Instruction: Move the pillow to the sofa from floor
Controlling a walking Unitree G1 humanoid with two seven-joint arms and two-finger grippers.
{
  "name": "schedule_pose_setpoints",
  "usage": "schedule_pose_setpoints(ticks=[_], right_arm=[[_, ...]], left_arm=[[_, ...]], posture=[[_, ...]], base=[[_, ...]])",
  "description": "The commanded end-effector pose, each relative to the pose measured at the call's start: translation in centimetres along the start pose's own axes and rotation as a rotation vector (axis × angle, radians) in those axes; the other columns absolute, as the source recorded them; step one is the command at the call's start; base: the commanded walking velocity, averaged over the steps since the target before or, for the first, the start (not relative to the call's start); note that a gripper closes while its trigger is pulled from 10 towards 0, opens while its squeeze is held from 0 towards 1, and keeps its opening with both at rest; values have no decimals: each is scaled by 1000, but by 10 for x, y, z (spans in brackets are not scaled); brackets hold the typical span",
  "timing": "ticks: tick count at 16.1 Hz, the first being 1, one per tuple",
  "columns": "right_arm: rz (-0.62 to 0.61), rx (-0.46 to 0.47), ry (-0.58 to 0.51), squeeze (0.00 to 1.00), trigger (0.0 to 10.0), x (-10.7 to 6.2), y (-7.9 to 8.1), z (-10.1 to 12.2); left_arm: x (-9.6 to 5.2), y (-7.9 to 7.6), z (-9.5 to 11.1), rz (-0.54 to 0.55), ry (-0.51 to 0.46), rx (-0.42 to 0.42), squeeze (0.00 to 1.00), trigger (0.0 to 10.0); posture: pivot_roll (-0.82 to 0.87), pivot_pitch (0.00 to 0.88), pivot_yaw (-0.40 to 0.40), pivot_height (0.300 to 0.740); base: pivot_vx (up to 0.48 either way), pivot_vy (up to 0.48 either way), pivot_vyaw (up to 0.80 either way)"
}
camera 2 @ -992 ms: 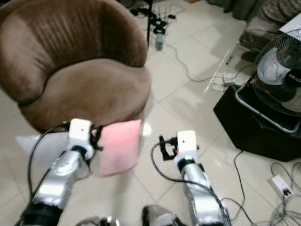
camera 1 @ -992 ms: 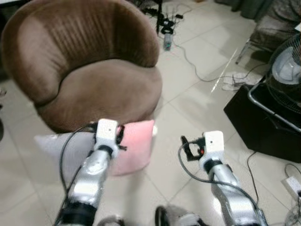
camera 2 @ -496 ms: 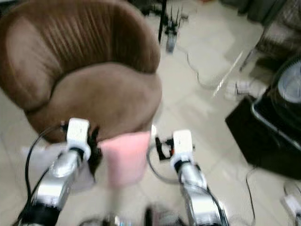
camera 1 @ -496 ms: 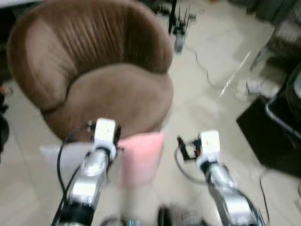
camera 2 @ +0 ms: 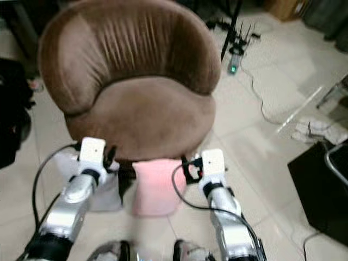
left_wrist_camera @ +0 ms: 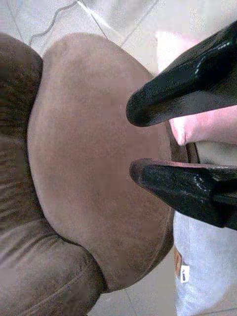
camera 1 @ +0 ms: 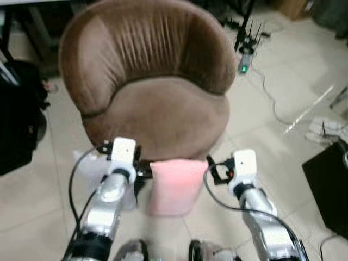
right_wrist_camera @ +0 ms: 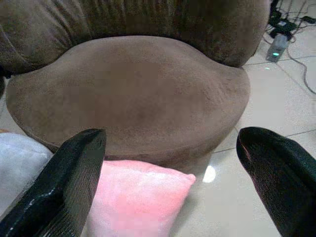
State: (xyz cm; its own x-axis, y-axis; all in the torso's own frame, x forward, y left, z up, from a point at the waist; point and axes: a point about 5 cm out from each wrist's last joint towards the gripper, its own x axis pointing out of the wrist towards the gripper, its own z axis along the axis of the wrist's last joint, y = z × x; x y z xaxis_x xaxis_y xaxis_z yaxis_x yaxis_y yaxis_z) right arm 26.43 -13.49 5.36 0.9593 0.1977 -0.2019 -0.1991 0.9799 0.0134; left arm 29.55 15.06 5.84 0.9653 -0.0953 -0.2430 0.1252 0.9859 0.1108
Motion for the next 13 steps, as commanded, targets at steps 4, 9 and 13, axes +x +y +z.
schedule_pose_setpoints(ticks=[4, 9, 13], right_arm=[[5, 16, 31, 573, 10000, -4, 1, -7], [21, 16, 37, 576, 10000, -4, 3, -8], [34, 15, 38, 573, 10000, -5, 5, -8]], left_arm=[[1, 6, -2, 61, 14, -4, 0, 10000], [0, 7, -5, 93, 32, -5, 0, 10000], [0, 9, -7, 115, 48, 40, 0, 10000]], posture=[[-74, 185, -83, 740], [-71, 186, -89, 740], [-71, 184, -89, 740]], base=[[415, 0, 0], [422, -48, 0], [377, -235, 0]])
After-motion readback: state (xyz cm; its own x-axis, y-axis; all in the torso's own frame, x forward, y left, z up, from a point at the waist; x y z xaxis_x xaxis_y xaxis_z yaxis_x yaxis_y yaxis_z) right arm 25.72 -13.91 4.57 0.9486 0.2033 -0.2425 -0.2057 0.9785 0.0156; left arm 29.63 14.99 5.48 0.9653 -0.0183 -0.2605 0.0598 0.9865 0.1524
